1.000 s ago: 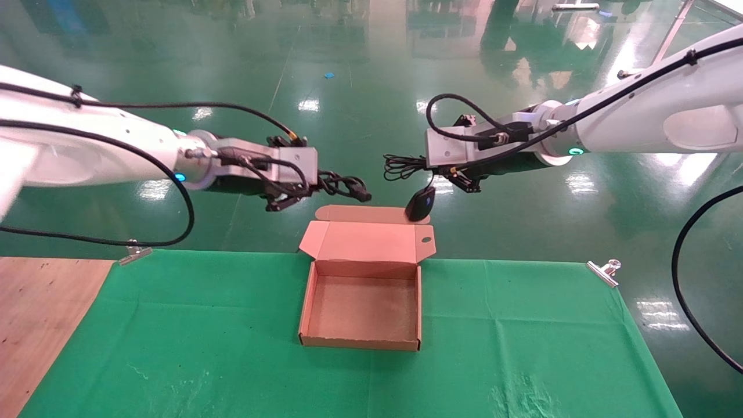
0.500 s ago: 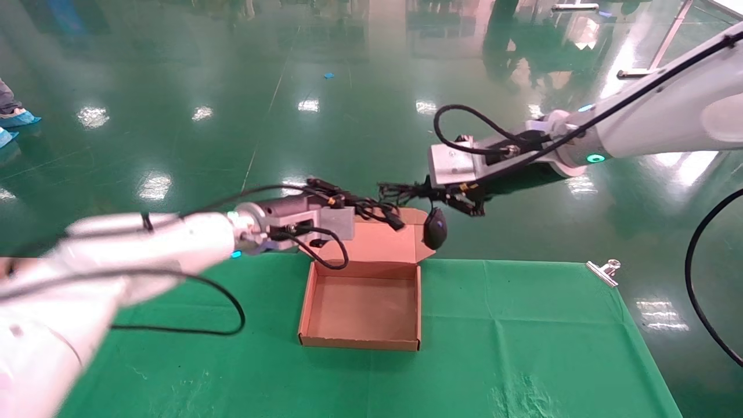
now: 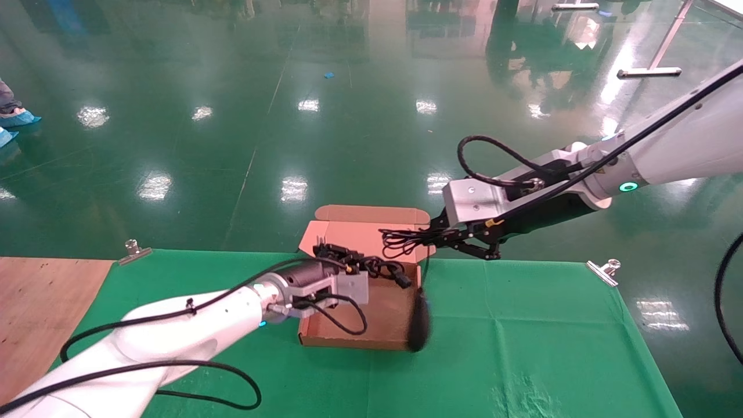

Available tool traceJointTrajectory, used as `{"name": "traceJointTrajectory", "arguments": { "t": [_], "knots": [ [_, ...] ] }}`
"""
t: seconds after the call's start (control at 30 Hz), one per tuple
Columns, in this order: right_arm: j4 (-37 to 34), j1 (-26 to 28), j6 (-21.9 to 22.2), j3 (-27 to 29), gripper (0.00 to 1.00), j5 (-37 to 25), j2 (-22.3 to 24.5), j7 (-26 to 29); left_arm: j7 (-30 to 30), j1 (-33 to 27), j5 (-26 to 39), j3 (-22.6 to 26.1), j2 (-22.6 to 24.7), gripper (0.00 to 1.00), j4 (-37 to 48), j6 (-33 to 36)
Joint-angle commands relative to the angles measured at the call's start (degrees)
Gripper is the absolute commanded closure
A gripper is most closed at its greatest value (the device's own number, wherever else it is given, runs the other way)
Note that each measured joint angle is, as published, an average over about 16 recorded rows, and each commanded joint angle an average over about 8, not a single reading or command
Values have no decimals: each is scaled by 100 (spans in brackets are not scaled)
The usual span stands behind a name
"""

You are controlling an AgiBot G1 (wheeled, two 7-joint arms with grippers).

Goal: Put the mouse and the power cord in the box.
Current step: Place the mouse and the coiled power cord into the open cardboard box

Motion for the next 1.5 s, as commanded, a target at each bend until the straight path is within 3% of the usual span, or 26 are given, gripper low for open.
{"name": "traceJointTrajectory", "arguments": {
  "t": [0.03,0.07,0.23,0.33,0.67,0.9,1.27,1.5],
  "knots": [
    [-52,-8,19,1,100,1,15,-29,-66,59,-46,230,1,92,25,-55],
    [-68,-8,31,5,100,7,25,-42,-117,76,-81,316,-1,83,27,-104],
    [-138,-43,117,29,100,40,70,-99,-337,88,-295,649,-12,22,12,-242],
    [-171,-88,209,38,100,52,86,-126,-414,67,-441,798,-18,1,-4,-249],
    [-212,-176,609,44,100,59,61,-138,-444,0,-808,1220,-25,0,-11,-373],
    [-223,-172,547,55,100,75,10,-118,-516,-52,-1161,1395,-36,0,-6,-260],
    [-188,-156,182,76,100,109,-178,-40,-379,-376,-1931,1156,-248,0,471,526],
    [51,-299,86,80,100,142,-322,86,1,-528,-2521,736,-949,0,479,1773]
  ]
}}
